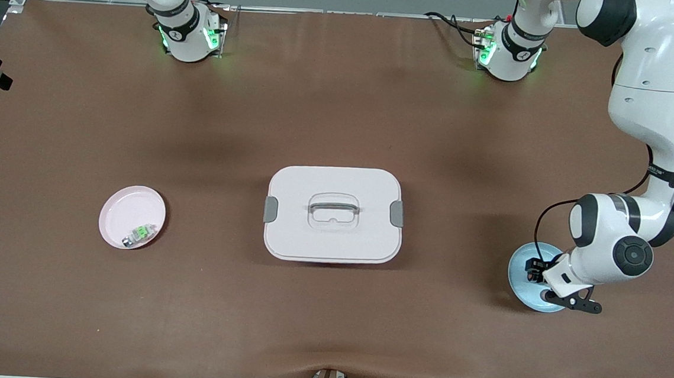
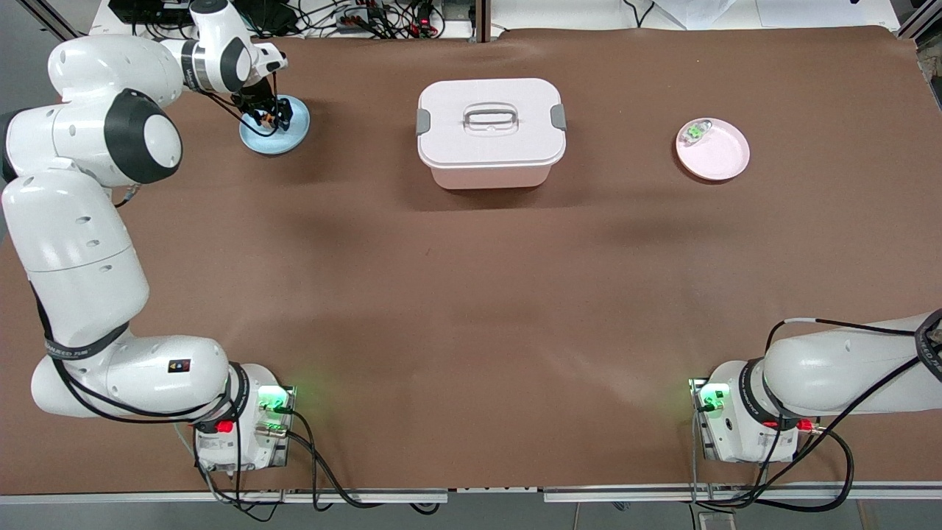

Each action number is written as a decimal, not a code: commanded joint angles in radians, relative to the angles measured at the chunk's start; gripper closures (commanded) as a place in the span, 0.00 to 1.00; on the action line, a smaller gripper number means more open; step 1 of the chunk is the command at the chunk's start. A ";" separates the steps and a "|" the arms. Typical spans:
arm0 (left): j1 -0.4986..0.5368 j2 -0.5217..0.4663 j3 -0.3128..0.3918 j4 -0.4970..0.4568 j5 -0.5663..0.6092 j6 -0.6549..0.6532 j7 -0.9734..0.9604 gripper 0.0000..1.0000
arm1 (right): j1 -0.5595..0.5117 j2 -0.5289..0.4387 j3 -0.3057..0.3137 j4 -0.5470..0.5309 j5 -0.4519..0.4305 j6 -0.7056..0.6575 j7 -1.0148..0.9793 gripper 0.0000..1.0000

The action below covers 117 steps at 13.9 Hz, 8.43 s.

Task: Transfer orange switch to right arm and place
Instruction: 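Lower the left gripper and close it on the orange switch, then lift the orange switch with the left gripper toward the table middle, then reach the right gripper toward the orange switch held by the left gripper, then close the right gripper on the switch and open the left gripper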

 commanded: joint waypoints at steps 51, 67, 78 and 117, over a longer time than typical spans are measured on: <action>-0.035 -0.432 -0.624 0.144 -0.559 -0.188 -2.199 0.82 | -0.018 -0.019 0.042 0.019 -0.077 -0.043 -0.004 0.00; -0.313 -0.445 -0.622 0.141 -0.430 -0.052 -2.389 0.82 | 0.157 -0.117 0.078 -0.155 0.581 0.141 0.356 0.00; -0.337 -0.441 -0.621 0.138 -0.412 -0.020 -2.389 0.82 | 0.416 -0.188 0.120 -0.381 0.658 0.575 0.470 0.00; -0.342 -0.436 -0.618 0.128 -0.392 -0.009 -2.394 0.75 | 0.631 -0.131 0.122 -0.542 0.653 0.916 0.491 1.00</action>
